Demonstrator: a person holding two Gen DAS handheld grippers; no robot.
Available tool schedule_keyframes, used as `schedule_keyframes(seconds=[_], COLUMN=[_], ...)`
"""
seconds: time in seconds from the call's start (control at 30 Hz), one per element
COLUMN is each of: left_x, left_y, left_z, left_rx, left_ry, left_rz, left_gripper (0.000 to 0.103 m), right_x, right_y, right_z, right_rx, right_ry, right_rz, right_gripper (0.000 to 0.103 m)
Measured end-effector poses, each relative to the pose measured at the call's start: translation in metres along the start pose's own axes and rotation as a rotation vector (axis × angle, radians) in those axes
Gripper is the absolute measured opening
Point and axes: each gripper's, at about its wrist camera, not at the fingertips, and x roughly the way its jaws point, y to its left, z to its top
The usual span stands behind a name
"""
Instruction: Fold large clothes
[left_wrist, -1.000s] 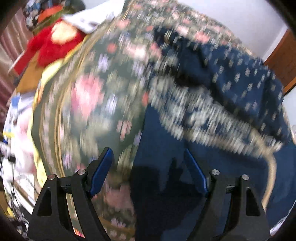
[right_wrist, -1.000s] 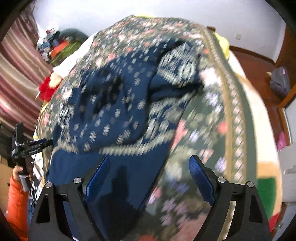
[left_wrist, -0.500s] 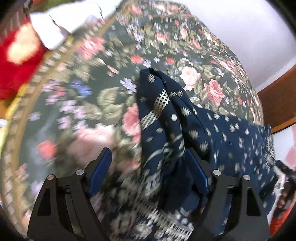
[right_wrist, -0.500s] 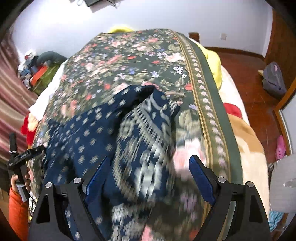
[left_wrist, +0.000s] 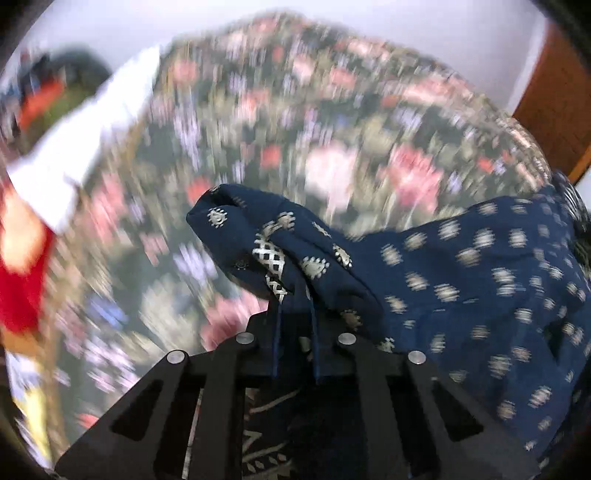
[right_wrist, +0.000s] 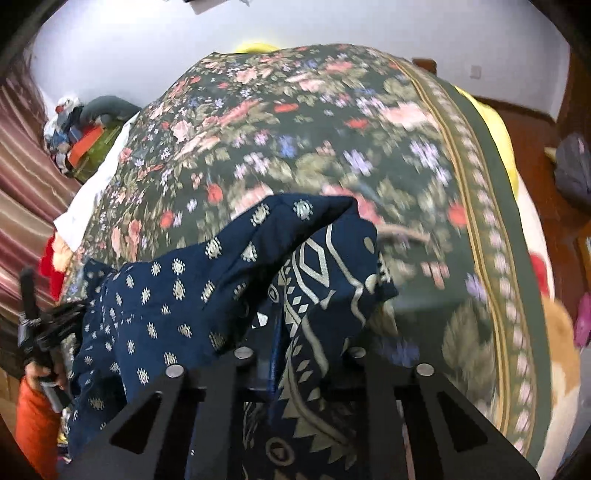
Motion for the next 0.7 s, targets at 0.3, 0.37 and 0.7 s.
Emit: schedule_keyframes(seconds=[0.3, 0.37, 0.7], left_x=[0.023, 0.035, 0.033], left_y=[0.057, 0.068, 0.058], left_z=[0.022, 0.017, 0.009], left_rx=[-0.105, -0.149, -0.114], left_ry=[0.075, 0.105, 0.1], left_rz=[0.098, 0.064, 0.125], left_gripper=[0.014, 0.02, 0.033], right_x=[0.036, 0.048, 0.034], right_y=[0.041, 0.045, 0.025], right_z=[0.068, 0.063, 0.039], right_rx=[-0.068, -0.098, -0.206], right_ry=[-0.069, -0.061, -0.097], right_rz=[-0.087, -0.14, -0.345], right_gripper=[0.012, 0.012, 0.098])
